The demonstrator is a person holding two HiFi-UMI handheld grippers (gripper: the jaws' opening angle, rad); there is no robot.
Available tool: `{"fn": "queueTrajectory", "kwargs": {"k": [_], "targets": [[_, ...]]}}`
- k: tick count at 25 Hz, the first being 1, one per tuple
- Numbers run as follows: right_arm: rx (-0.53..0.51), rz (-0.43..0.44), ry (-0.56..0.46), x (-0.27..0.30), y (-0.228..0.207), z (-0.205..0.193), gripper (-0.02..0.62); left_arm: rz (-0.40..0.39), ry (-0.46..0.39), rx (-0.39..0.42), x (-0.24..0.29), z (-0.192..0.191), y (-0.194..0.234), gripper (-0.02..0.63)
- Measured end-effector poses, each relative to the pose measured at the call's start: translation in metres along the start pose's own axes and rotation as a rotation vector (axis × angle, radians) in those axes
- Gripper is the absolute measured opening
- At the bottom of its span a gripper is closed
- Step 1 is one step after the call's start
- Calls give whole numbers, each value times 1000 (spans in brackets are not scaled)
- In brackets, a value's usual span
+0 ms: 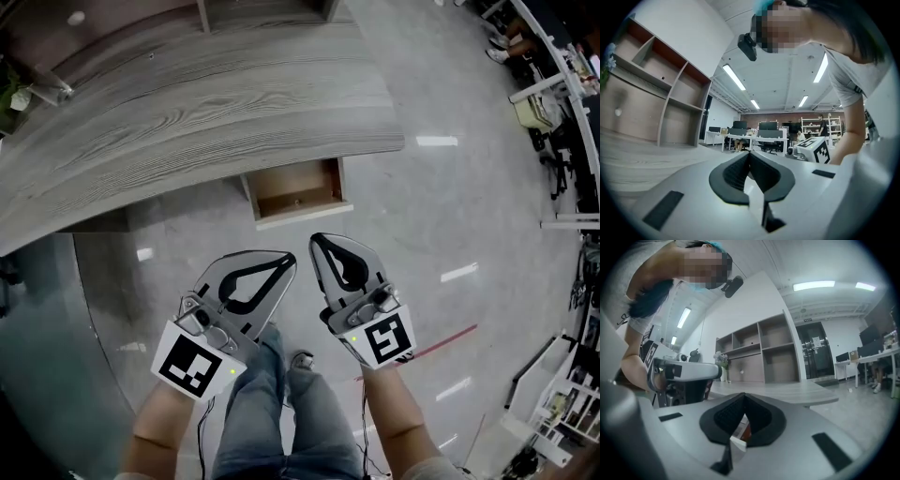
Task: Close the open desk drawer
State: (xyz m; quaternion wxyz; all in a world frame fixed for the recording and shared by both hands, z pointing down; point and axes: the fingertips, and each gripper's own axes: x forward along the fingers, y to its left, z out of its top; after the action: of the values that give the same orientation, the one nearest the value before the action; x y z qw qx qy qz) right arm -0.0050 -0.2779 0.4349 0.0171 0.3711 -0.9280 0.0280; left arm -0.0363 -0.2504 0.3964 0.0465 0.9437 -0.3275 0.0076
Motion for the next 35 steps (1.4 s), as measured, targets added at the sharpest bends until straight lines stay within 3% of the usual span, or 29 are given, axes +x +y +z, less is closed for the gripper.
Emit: {"fn": "queueTrajectory", "kwargs": {"k": [8, 23, 35], "targets": [[34, 1, 31, -4, 4, -66, 9, -15, 15, -1, -2, -52, -12, 11], [64, -46, 44, -3, -14, -155, 9, -13, -3, 22, 3, -108, -22, 11], [-13, -58, 18, 18, -29, -183, 8, -24, -1, 50, -5, -136, -39, 11]]}}
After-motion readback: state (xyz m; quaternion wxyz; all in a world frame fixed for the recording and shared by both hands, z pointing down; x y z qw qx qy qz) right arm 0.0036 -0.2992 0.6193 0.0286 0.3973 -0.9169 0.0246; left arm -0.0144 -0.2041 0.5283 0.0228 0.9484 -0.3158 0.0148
